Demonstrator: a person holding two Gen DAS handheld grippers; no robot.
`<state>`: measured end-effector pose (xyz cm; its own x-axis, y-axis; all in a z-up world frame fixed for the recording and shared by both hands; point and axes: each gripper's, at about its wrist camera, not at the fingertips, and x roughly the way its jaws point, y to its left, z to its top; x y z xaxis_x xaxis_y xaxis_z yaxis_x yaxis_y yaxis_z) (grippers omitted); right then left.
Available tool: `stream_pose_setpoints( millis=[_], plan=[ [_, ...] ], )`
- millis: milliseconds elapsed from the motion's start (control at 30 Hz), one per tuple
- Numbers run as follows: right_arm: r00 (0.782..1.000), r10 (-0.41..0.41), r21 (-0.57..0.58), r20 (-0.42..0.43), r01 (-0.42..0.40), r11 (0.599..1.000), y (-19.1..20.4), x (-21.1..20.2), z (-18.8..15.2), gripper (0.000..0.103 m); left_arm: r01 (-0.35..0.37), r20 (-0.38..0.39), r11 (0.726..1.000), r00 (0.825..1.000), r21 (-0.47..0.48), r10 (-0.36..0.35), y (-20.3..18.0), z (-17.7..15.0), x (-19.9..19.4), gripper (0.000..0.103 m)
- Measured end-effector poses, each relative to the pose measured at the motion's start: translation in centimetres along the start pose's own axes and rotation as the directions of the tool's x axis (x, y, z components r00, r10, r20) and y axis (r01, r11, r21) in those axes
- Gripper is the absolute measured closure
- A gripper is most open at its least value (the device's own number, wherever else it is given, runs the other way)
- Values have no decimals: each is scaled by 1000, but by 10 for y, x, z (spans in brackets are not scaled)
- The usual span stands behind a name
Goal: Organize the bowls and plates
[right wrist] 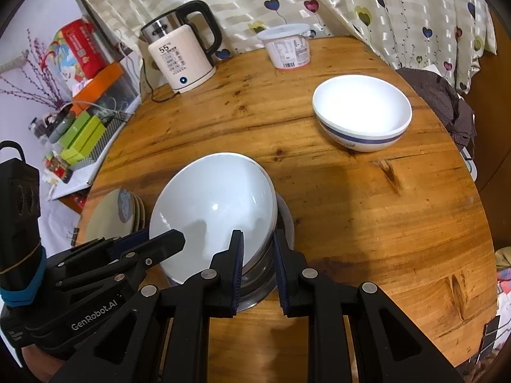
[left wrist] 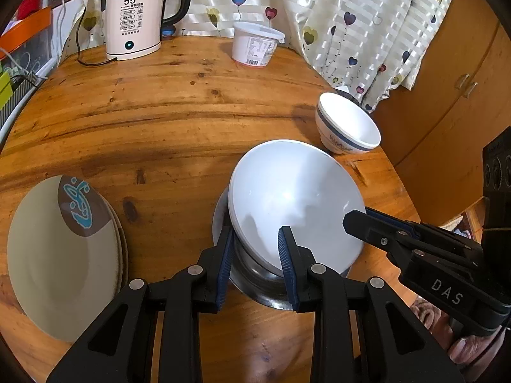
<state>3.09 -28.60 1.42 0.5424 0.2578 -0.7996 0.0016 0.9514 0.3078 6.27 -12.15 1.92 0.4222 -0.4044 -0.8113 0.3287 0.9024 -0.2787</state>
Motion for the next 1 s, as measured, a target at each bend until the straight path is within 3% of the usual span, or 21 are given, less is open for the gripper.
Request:
stream_pose_setpoints(
  millis=[567,1000],
  plan=[
    [1000,-11,-13,-28,10,1000,-1,5,-7,81,-18,-20,1000,1000,18,19,-6,-6,4,73],
    [1000,-12,-28,1,12,1000,1,-2,-5,73,-52,31,998,998,27,51,-6,-1,-6,72]
  ],
)
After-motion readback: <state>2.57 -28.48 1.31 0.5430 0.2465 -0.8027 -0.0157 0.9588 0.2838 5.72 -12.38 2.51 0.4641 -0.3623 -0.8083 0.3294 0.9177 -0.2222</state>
